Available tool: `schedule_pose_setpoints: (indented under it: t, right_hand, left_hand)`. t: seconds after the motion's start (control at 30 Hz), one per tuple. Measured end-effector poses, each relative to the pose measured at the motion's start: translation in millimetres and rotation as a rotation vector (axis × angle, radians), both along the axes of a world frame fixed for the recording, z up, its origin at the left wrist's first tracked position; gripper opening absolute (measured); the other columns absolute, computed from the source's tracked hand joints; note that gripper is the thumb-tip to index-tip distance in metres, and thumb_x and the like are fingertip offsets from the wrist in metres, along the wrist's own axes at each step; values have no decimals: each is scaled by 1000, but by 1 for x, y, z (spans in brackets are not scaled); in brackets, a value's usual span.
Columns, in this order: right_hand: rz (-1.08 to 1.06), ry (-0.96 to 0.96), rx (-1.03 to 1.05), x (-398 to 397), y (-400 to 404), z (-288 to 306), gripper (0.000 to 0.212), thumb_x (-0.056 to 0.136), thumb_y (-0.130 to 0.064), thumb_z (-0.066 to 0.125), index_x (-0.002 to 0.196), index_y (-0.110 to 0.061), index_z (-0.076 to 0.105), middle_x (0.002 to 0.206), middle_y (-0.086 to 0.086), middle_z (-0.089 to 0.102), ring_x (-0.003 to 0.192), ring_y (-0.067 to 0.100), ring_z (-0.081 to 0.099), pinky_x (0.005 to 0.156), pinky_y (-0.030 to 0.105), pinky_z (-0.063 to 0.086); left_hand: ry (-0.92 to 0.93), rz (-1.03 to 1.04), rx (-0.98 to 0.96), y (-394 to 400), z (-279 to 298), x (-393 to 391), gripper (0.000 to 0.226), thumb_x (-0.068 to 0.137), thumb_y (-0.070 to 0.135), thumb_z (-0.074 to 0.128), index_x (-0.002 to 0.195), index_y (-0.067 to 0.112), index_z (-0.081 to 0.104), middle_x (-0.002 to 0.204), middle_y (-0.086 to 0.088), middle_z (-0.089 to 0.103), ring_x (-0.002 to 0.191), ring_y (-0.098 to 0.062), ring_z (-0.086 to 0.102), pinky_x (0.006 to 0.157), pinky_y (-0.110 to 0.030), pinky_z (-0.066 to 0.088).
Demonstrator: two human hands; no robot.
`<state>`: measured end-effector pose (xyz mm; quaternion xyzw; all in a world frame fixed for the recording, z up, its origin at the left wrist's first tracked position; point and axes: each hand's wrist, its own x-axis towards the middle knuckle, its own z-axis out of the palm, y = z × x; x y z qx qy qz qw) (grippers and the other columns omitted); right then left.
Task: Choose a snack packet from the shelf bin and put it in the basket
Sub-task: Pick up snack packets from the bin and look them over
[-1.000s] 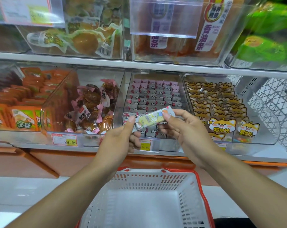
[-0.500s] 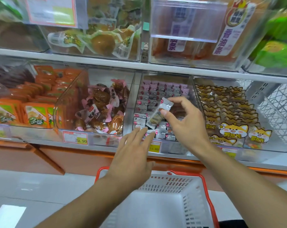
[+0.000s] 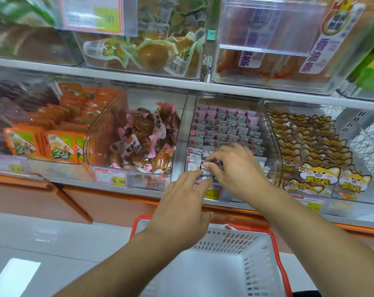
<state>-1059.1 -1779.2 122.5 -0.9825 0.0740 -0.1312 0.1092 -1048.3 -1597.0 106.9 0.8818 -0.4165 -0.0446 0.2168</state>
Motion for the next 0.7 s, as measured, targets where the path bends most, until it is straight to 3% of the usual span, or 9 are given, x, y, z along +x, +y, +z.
schedule_pose_setpoints:
  t: [0.2,0.37,0.53,0.7]
  right_hand:
    - [28,8,114,9,13,-2,29,99,-39,61,124,-28,70,118,-2,69,114,23,49,98,41,40]
    - [29,-81,202,16,14,5,6,94,-27,69,96,-25,75,94,-8,69,100,18,55,90,39,44]
    - [-50,-399,615,9,17,26,8,99,-23,63,93,-29,64,86,-17,67,83,-3,61,69,10,43]
    - [-183,-581,897,-5,13,37,13,102,-24,58,95,-34,57,96,-5,71,89,7,69,80,32,59]
  left_hand:
    - [-19,-29,-39,2,1,-1,70,91,43,68,152,36,32,155,14,22,144,-8,16,120,-31,20]
    - [-13,-33,-37,4,-2,-2,73,91,45,68,152,38,29,157,14,19,146,-10,20,119,-31,22]
    - [7,-22,-43,5,-3,1,72,91,49,66,153,35,33,160,15,17,149,-10,16,121,-30,18]
    - [12,-24,-99,3,1,7,63,92,45,67,150,34,43,158,14,23,146,-6,14,117,-25,14]
